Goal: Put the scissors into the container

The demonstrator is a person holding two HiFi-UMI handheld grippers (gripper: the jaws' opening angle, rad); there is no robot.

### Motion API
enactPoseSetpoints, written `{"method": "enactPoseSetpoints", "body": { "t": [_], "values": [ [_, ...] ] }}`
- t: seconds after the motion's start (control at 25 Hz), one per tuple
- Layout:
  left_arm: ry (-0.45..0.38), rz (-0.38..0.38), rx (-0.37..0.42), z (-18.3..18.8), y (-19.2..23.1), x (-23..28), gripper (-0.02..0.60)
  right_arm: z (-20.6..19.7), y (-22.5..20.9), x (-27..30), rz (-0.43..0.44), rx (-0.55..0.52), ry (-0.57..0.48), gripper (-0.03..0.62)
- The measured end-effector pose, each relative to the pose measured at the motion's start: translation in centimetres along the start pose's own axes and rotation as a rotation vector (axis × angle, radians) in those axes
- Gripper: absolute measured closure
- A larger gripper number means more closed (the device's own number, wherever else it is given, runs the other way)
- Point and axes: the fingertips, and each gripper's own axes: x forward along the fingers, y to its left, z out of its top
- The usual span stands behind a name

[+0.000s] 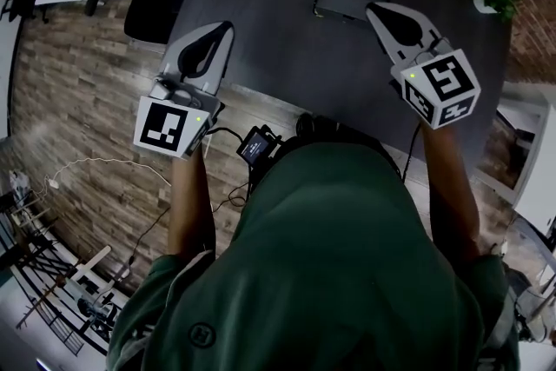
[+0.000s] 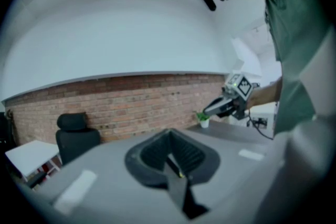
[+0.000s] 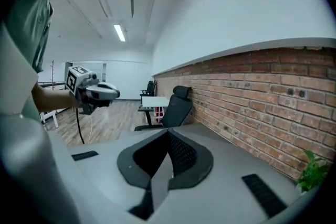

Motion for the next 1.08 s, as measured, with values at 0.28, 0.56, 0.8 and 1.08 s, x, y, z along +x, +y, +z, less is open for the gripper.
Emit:
{"method": "enactPoseSetpoints", "body": {
  "t": [0.28,0.56,0.8,1.08],
  "values": [
    [-0.022,0.004,0.014,0.7,-0.6,-1.4,0.578,6.0,3.5,-5.6,0.033,0.0,-0.119,0.589],
    [-0.038,-0.002,0.035,1.1,-1.6,-2.5,0.578,9.0,5.8,-10.3,0.029,0.011,-0.192,0.589],
    [-0.048,-0.013,0.04,1.3,-2.3,-3.0,0.578,9.9,6.7,-12.7,0.001,-0.003,-0.213,0.589],
    [-0.054,-0.032,0.049,1.6,-3.7,-2.5,0.578,9.4,6.7,-15.2,-0.034,0.0,-0.211,0.589]
  ]
}}
